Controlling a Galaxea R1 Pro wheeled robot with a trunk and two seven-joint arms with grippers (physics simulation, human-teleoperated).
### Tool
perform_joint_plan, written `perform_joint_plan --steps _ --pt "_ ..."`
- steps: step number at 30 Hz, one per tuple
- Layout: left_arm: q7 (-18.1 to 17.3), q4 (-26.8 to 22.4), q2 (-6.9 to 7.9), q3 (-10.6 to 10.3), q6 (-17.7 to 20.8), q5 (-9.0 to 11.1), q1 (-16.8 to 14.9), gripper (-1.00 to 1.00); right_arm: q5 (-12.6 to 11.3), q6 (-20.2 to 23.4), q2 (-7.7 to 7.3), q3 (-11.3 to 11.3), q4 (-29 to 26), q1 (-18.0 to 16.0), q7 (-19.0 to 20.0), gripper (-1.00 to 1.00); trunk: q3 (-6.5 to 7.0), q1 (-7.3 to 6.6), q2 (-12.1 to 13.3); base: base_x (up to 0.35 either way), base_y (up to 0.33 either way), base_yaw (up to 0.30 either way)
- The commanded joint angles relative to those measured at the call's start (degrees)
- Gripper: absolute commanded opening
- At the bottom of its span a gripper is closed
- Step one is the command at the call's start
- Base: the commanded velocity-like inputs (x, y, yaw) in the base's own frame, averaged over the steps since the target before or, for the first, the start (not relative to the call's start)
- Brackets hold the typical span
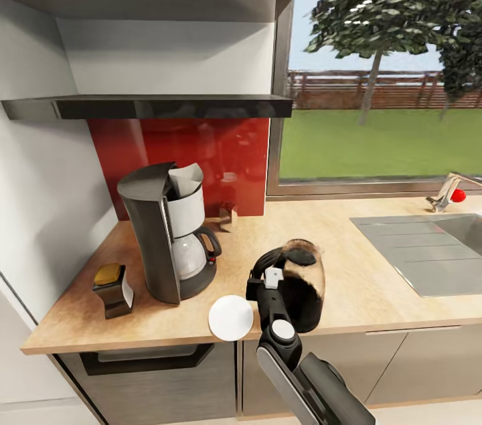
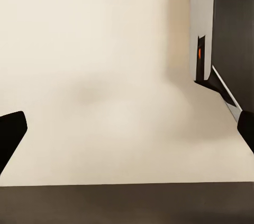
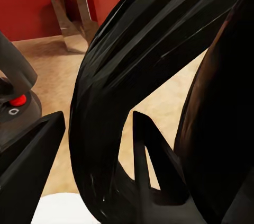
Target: Set up a coffee station on the kitchen countertop: keep the coffee maker on the countertop, move the bottle of coffee from the kitchen shelf to the counter next to the coffee maker, place a paper coffee filter on top of the coffee maker, put the saucer next to the coffee maker with the coffee cup on the saucer, and place the electric kettle next to the coffee maker.
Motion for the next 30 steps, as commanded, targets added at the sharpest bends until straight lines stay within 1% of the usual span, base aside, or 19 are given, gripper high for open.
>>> perform_joint_plan --steps 1,18,24,25,26,27,28,29,30 --pt "-0.4 -0.2 -0.04 0.5 0.0 -0.5 0.0 1.00 -0.2 0.3 -0.01 0.1 -0.1 -0.1 -0.4 -1.00 -0.12 0.04 -0.1 0.000 0.000 0.000" --pt "-0.5 -0.2 -0.04 0.5 0.0 -0.5 0.0 1.00 -0.3 0.3 -0.09 0.1 -0.4 -0.1 0.0 -1.00 -0.12 0.04 -0.1 0.000 0.000 0.000" --pt "-0.4 -0.2 -0.02 0.5 -0.1 -0.2 0.0 1.00 0.1 0.7 -0.68 -0.1 -6.6 -0.2 0.4 -1.00 -0.12 0.04 -0.1 0.000 0.000 0.000" --pt "-0.4 -0.2 -0.01 0.6 -0.1 -0.2 0.0 1.00 0.7 0.7 -0.72 -0.2 -7.0 -0.3 0.4 -1.00 -0.12 0.04 -0.1 0.000 0.000 0.000" --pt "-0.5 -0.2 0.00 0.6 -0.1 -0.1 0.0 1.00 2.7 0.7 -0.77 -0.5 -7.4 -1.0 0.8 -1.00 -0.12 0.04 -0.1 0.000 0.000 0.000" --pt "-0.5 -0.2 0.00 0.6 -0.1 -0.1 0.0 1.00 3.9 0.7 -0.78 -0.8 -7.5 -1.6 1.6 -1.00 -0.12 0.04 -0.1 0.000 0.000 0.000" --pt "-0.4 -0.2 0.02 0.7 -0.1 -0.1 0.0 1.00 5.7 0.7 -0.79 -1.4 -7.6 -2.1 4.2 -1.00 -0.12 0.04 -0.1 0.000 0.000 0.000" --pt "-0.4 -0.2 0.03 0.7 -0.1 -0.1 0.0 1.00 6.8 0.7 -0.79 -2.2 -7.6 -2.3 6.8 -1.00 -0.12 0.04 -0.1 0.000 0.000 0.000" --pt "-0.4 -0.2 0.04 0.7 -0.1 0.0 0.0 1.00 8.5 0.8 -0.83 -4.1 -7.6 -2.5 11.4 -1.00 -0.12 0.04 -0.1 0.000 0.000 0.000"
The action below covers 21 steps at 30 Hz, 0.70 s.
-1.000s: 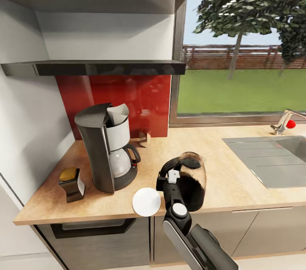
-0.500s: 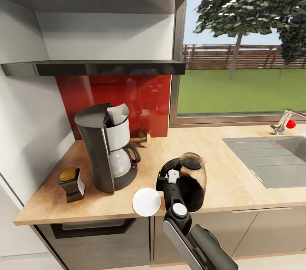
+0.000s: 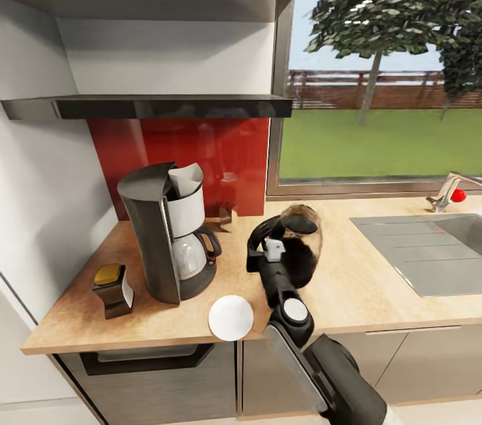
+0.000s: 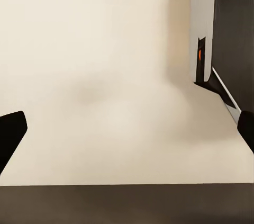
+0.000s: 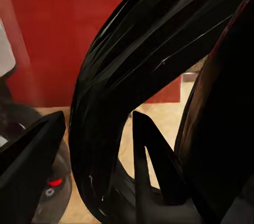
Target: Set up a coffee station on the kitchen countertop: keep the coffee maker on the countertop, move the bottle of coffee from the kitchen shelf to the counter next to the coffee maker, place a paper coffee filter on top of the coffee maker, put the saucer next to the coffee maker with the coffee cup on the saucer, and place the electric kettle next to the coffee maker.
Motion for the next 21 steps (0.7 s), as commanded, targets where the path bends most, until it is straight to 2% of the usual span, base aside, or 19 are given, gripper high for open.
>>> perform_joint_plan --steps 1,2,3,4,7,8,10,13,15,19,21 --pt "-0.4 -0.2 -0.03 0.5 0.0 -0.4 0.0 1.00 2.0 0.4 -0.33 -2.7 0.0 -0.2 5.0 -1.00 -0.12 0.03 -0.1 0.000 0.000 0.000" --pt "-0.4 -0.2 -0.03 0.5 0.0 -0.4 0.0 1.00 4.7 0.4 -1.09 -5.5 0.0 -0.2 10.3 -1.00 -0.12 0.03 -0.1 0.000 0.000 0.000" --pt "-0.4 -0.2 -0.03 0.5 0.0 -0.4 0.0 1.00 6.3 0.3 -1.85 -7.3 0.1 -0.2 13.9 -1.00 -0.12 0.03 -0.1 0.000 0.000 0.000" --pt "-0.4 -0.2 -0.02 0.5 0.0 -0.4 0.0 1.00 8.1 0.3 -3.23 -9.9 0.1 -0.3 19.6 -1.00 -0.12 0.03 -0.1 0.000 0.000 0.000" --pt "-0.4 -0.2 -0.08 0.6 0.1 -0.4 0.0 1.00 9.8 0.3 -5.45 -14.9 0.1 -0.3 31.8 -1.00 -0.12 0.03 -0.1 0.000 0.000 0.000" --pt "-0.4 -0.2 -0.13 0.6 0.1 -0.4 0.0 1.00 10.3 0.3 -5.72 -15.8 0.1 -0.3 34.3 -1.00 -0.12 0.03 -0.1 0.000 0.000 0.000" --pt "-0.4 -0.2 -0.27 0.6 0.2 -0.4 0.0 1.00 11.8 0.3 -6.02 -16.8 0.1 -0.3 37.2 -1.00 -0.12 0.03 -0.1 0.000 0.000 0.000" --pt "-0.3 -0.2 -0.69 0.6 0.6 -0.4 0.0 1.00 14.1 0.2 -6.22 -17.3 0.1 -0.3 39.0 -1.00 -0.12 0.03 -0.1 0.000 0.000 0.000" --pt "-0.2 -0.1 -0.77 0.6 0.9 -0.4 0.0 1.00 14.6 0.2 -6.38 -17.3 0.1 -0.3 40.2 -1.00 -0.12 0.03 -0.1 0.000 0.000 0.000" --pt "-0.2 -0.1 -1.08 0.6 1.1 -0.4 0.0 1.00 14.9 0.2 -6.54 -17.3 0.1 -0.3 46.3 -1.00 -0.12 0.03 -0.1 0.000 0.000 0.000" --pt "-0.1 -0.1 -1.62 0.6 1.2 -0.5 0.0 1.00 15.0 0.2 -6.56 -17.3 0.1 -0.3 47.9 -1.00 -0.12 0.03 -0.1 0.000 0.000 0.000"
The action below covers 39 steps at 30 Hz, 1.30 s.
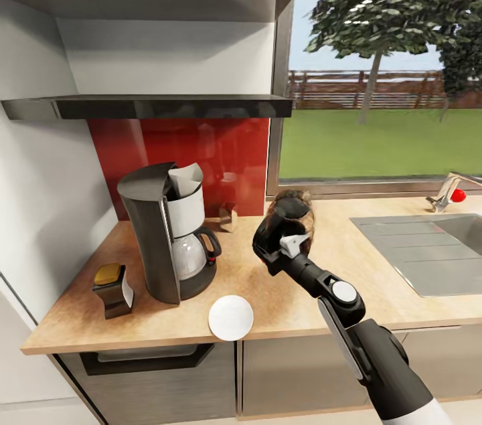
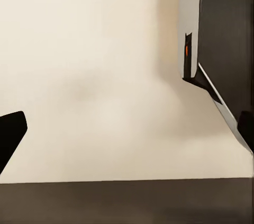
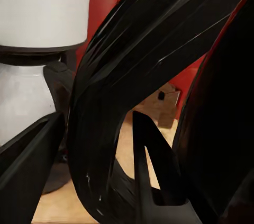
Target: Set up a coffee station on the kitchen countertop: keep the coffee maker on the countertop, move the bottle of coffee from the kitchen shelf to the counter next to the coffee maker, place a paper coffee filter on top of the coffee maker, put the saucer next to the coffee maker with the coffee cup on the saucer, and place the electric kettle next to the coffee maker.
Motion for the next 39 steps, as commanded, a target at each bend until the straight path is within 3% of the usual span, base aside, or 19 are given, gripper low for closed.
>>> perform_joint_plan --steps 1,20,28,30,32,34,39 --pt "0.0 -0.2 -0.31 0.5 0.2 -0.4 0.0 1.00 -0.1 0.3 -0.04 0.0 -0.1 -0.1 0.5 -1.00 -0.11 0.04 -0.1 0.000 0.000 0.000" --pt "1.3 -0.2 -0.77 0.6 0.3 -0.5 0.0 1.00 0.0 0.4 -0.14 0.2 0.2 -0.1 0.9 -1.00 -0.60 0.04 -0.1 0.000 0.000 0.066" --pt "1.4 -0.6 -0.72 1.1 -0.3 -0.3 0.0 1.00 0.1 0.4 -1.87 0.2 1.6 -0.1 0.9 -1.00 -0.62 0.04 -0.1 0.005 -0.003 0.006" --pt "1.3 -0.9 -1.52 1.1 -1.7 0.0 -0.3 1.00 0.1 0.4 -1.95 0.2 1.9 -0.1 0.9 -1.00 -0.62 0.04 -0.1 0.013 -0.009 0.000" --pt "1.2 -1.2 -3.37 1.0 -7.2 0.7 -0.4 1.00 0.1 0.4 -1.97 0.2 2.1 -0.1 0.9 -1.00 -0.62 0.04 -0.1 0.004 -0.003 0.000" --pt "1.2 -1.1 -4.15 1.1 -12.1 1.0 -0.4 1.00 0.1 0.4 -1.97 0.3 2.1 -0.1 0.9 -1.00 -0.62 0.04 -0.1 0.029 -0.016 0.000" --pt "1.2 -0.7 -4.39 1.1 -14.3 1.0 -0.4 1.00 0.1 0.4 -1.92 0.3 2.2 -0.1 0.9 -1.00 -0.62 0.04 -0.1 0.061 -0.033 0.000"
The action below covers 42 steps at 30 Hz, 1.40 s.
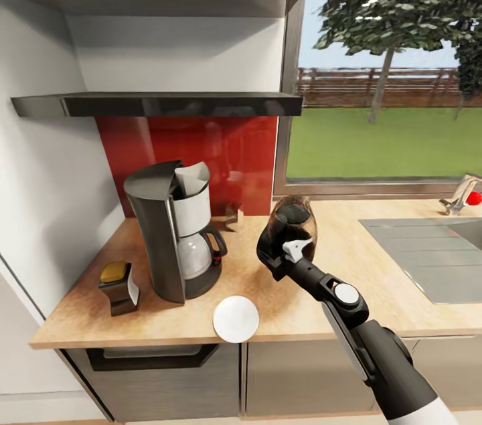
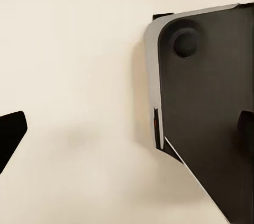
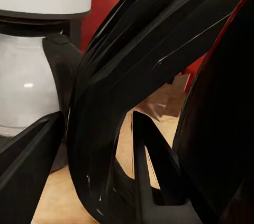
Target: Set up a coffee station on the kitchen countertop: keep the coffee maker on the countertop, move the bottle of coffee from the kitchen shelf to the counter next to the coffee maker, place a paper coffee filter on top of the coffee maker, put the saucer next to the coffee maker with the coffee cup on the saucer, and place the electric kettle next to the coffee maker.
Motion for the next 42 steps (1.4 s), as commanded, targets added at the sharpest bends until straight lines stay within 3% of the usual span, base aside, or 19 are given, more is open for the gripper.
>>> perform_joint_plan --steps 1,11,24,33,36,39,42 --pt "-0.4 -0.1 -0.04 0.5 -0.2 -0.4 0.0 1.00 -0.2 0.3 -0.04 0.0 -0.1 -0.1 0.1 -1.00 -0.11 0.05 -0.1 0.191 -0.124 0.000" --pt "-0.4 0.1 -0.06 0.5 -0.3 -0.2 0.0 1.00 -0.3 0.2 -0.01 0.2 1.7 -0.1 0.1 -1.00 -0.13 0.05 -0.1 0.171 -0.138 0.009" --pt "-0.4 0.0 0.03 0.5 -0.3 -0.2 0.0 1.00 -0.3 0.2 -0.01 0.2 1.9 -0.1 0.1 -1.00 -0.74 0.05 -0.1 0.004 -0.004 0.196" --pt "-0.4 0.0 0.10 0.5 -0.3 -0.2 0.1 1.00 -0.3 0.0 -0.01 0.4 7.3 -0.1 0.3 -1.00 -0.78 0.05 -0.1 0.000 0.000 0.018" --pt "-0.4 0.0 0.05 0.5 -0.3 -0.2 0.1 1.00 -0.3 0.0 0.03 2.3 7.6 -0.1 0.3 -1.00 -0.78 0.05 -0.1 0.000 0.000 0.000" --pt "-0.4 0.0 0.04 0.5 -0.3 -0.2 0.1 1.00 -0.2 0.0 0.18 6.8 7.7 -0.1 0.2 -1.00 -0.78 0.05 -0.1 0.000 0.000 0.000" --pt "-0.4 0.1 0.03 0.6 -0.3 -0.2 0.1 1.00 -0.2 0.0 0.24 8.2 7.7 -0.1 0.1 -1.00 -0.78 0.05 -0.1 0.063 0.000 0.000"
